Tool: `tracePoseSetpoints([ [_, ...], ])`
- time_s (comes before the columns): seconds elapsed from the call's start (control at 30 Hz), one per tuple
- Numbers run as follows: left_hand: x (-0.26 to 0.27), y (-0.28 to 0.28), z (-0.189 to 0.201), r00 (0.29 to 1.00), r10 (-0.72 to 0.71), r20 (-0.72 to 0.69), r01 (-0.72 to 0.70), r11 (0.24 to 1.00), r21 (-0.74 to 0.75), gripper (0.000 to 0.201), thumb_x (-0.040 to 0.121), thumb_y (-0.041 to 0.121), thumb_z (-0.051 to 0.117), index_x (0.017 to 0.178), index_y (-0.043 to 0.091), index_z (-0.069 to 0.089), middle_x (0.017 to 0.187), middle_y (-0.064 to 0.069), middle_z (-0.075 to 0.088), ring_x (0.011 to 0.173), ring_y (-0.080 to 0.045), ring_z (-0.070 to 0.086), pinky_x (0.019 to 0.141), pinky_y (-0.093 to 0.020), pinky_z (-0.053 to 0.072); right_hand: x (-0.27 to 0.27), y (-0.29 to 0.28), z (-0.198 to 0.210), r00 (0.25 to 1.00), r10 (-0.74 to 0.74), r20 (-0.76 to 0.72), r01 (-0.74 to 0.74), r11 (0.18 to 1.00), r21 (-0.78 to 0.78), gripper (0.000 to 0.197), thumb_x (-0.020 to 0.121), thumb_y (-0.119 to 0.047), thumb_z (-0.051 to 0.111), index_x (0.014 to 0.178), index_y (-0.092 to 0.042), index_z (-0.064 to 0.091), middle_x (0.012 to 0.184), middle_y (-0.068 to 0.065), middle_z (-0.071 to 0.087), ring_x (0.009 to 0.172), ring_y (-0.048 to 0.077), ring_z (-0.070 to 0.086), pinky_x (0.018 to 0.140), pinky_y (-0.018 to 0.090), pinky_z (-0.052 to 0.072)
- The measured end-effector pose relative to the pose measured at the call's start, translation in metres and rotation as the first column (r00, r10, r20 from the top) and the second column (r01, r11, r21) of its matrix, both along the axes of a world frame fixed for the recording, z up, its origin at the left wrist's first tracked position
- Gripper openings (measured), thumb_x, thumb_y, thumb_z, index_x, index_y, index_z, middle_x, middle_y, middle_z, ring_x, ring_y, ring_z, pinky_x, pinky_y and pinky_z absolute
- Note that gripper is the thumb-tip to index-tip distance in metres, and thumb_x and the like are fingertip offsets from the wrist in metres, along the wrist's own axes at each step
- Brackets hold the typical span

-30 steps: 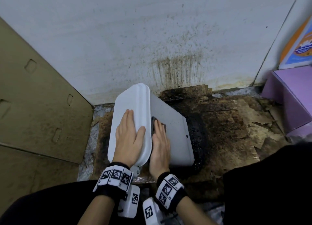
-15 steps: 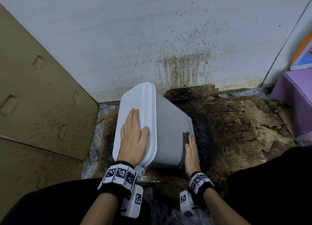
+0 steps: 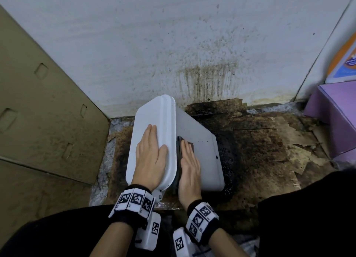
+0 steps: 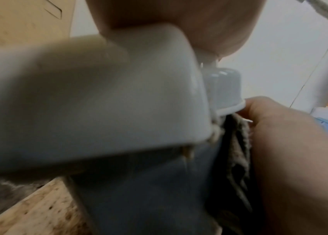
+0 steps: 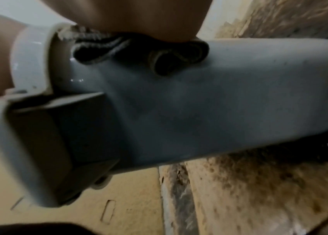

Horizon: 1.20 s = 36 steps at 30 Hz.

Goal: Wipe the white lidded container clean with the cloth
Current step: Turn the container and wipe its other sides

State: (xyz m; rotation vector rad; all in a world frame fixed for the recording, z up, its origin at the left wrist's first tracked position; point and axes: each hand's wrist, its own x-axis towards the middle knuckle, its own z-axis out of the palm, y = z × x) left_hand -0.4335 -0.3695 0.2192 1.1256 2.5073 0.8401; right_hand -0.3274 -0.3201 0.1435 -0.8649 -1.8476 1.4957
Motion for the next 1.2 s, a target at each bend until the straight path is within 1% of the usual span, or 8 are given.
tracePoseSetpoints([
  [0.23,-0.009,-0.008,-0.006,0.999,-0.008,0.035,0.008,1.000,-0.001,0.068,0.096,0.044,0.020,0.158,0.024,-0.001,0.166,0.010,-0.001,0.147,0.005,-0.005,0.123,-0.029,-0.002,-0.022,0.044,0.009,0.943,0.301,0.142,-0.302,0.953,-0.014,0.051,0.108,-0.036,0.006,0.157,-0.034,-0.010,0.164,-0.021,-0.018,0.149,-0.009,-0.016,0.127,0.037,-0.005],
  [0.47,-0.004,-0.005,-0.003,1.000,-0.017,0.019,0.017,1.000,-0.002,0.065,0.097,0.041,0.021,0.156,0.028,-0.003,0.162,0.015,-0.002,0.144,0.010,-0.008,0.119,-0.020,-0.005,-0.042,0.103,0.001,0.887,0.419,0.195,-0.429,0.903,0.011,0.055,0.111,-0.035,0.013,0.158,-0.026,-0.015,0.165,-0.013,-0.023,0.151,0.001,-0.021,0.123,0.028,-0.011],
  [0.57,-0.004,-0.006,-0.001,1.000,-0.021,0.022,0.021,1.000,-0.006,0.064,0.097,0.041,0.021,0.156,0.030,-0.003,0.163,0.016,-0.004,0.144,0.012,-0.010,0.116,-0.016,-0.008,-0.039,0.122,-0.017,0.883,0.408,0.230,-0.417,0.909,-0.014,0.056,0.111,-0.035,0.013,0.158,-0.024,-0.016,0.164,-0.013,-0.024,0.151,0.002,-0.022,0.120,0.021,-0.013],
  [0.63,-0.004,-0.006,-0.001,0.999,-0.028,0.023,0.028,1.000,0.001,0.062,0.098,0.041,0.021,0.154,0.034,-0.004,0.164,0.016,-0.005,0.144,0.013,-0.011,0.117,-0.016,-0.008,-0.032,0.134,-0.038,0.884,0.382,0.271,-0.379,0.923,-0.066,0.057,0.111,-0.034,0.013,0.158,-0.021,-0.016,0.164,-0.010,-0.025,0.151,0.004,-0.022,0.122,0.024,-0.013],
  [0.73,-0.004,-0.007,0.000,0.999,-0.022,0.029,0.022,1.000,0.012,0.061,0.098,0.040,0.023,0.153,0.037,-0.004,0.164,0.018,-0.004,0.145,0.012,-0.008,0.121,-0.023,-0.004,-0.014,0.150,-0.068,0.861,0.360,0.360,-0.298,0.930,-0.218,0.057,0.111,-0.032,0.014,0.156,-0.017,-0.017,0.165,-0.005,-0.023,0.152,0.011,-0.021,0.124,0.031,-0.012],
  [0.87,-0.003,-0.006,0.000,0.999,-0.023,0.028,0.023,0.999,0.034,0.061,0.098,0.038,0.024,0.153,0.037,-0.002,0.165,0.016,-0.003,0.147,0.009,-0.006,0.123,-0.028,-0.001,-0.002,0.157,-0.084,0.841,0.335,0.425,-0.208,0.925,-0.317,0.057,0.111,-0.030,0.012,0.156,-0.013,-0.017,0.166,0.000,-0.024,0.152,0.012,-0.022,0.123,0.030,-0.013],
  [1.03,-0.004,-0.007,-0.002,0.999,-0.041,0.013,0.040,0.998,0.050,0.058,0.099,0.038,0.024,0.151,0.040,-0.003,0.165,0.017,-0.002,0.148,0.008,-0.004,0.122,-0.026,0.000,-0.018,0.152,-0.078,0.842,0.310,0.441,-0.177,0.932,-0.317,0.059,0.110,-0.036,0.012,0.157,-0.016,-0.017,0.166,0.000,-0.025,0.152,0.014,-0.025,0.124,0.038,-0.014],
  [1.2,-0.002,-0.006,-0.003,0.998,-0.052,-0.021,0.053,0.997,0.054,0.061,0.096,0.047,0.019,0.152,0.038,-0.002,0.164,0.016,-0.002,0.148,0.008,-0.005,0.120,-0.022,-0.001,-0.045,0.139,-0.027,0.896,0.354,0.269,-0.287,0.922,-0.259,0.057,0.111,-0.036,0.013,0.156,-0.022,-0.018,0.164,-0.004,-0.028,0.151,0.014,-0.027,0.125,0.045,-0.012],
])
